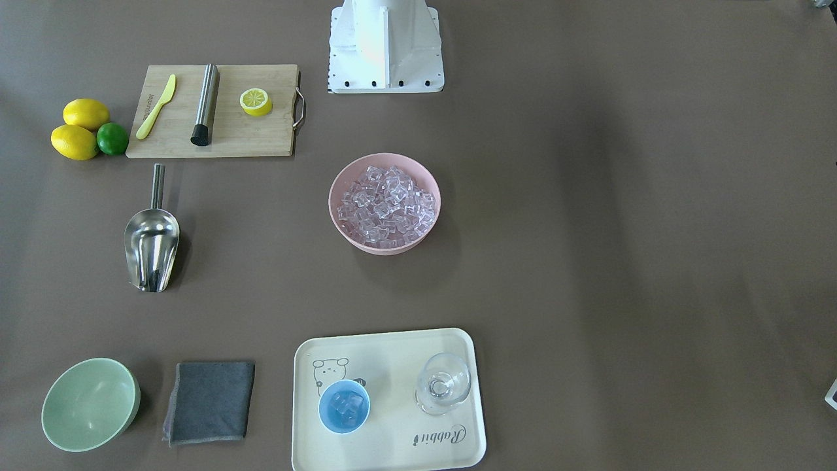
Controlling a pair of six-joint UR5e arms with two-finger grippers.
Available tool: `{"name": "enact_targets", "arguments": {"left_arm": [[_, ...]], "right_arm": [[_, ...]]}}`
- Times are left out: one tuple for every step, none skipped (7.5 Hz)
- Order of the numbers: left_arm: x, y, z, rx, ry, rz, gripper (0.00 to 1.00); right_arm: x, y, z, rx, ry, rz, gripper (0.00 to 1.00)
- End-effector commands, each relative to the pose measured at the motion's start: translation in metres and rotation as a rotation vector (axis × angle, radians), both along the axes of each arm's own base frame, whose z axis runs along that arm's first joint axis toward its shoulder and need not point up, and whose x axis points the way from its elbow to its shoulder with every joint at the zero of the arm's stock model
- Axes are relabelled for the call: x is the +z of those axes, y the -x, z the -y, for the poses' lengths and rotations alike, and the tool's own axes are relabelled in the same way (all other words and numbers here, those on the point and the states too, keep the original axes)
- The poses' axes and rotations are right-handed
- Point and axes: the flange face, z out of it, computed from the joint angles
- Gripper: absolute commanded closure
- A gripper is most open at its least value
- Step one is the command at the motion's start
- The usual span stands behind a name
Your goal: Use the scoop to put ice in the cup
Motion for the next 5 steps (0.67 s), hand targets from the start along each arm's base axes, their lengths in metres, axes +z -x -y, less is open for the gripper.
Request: {"name": "enact_targets", "arguments": {"left_arm": [[-0.0003, 0.0, 0.0001, 0.0, -0.001, 0.001, 0.02], [0.0012, 0.0, -0.0007, 0.0, 0.002, 0.001, 0.02], [0.0005, 0.0007, -0.0001, -0.002, 0.001, 0.001, 0.02], [0.0005, 0.0007, -0.0001, -0.002, 0.001, 0.001, 0.02], [0.0005, 0.0, 0.0, 0.0, 0.001, 0.001, 0.02]], "right_arm": [[0.0233, 0.0025, -0.0179, -0.003, -0.035, -0.001, 0.0], [0.0266, 0.0029, -0.0231, -0.003, -0.028, 0.001, 0.0], [0.0273, 0.0029, -0.0226, -0.003, -0.026, 0.001, 0.0], [0.0258, 0.0028, -0.0223, -0.003, -0.031, -0.001, 0.0], [0.0258, 0.0035, -0.0221, -0.005, -0.031, -0.001, 0.0]]}}
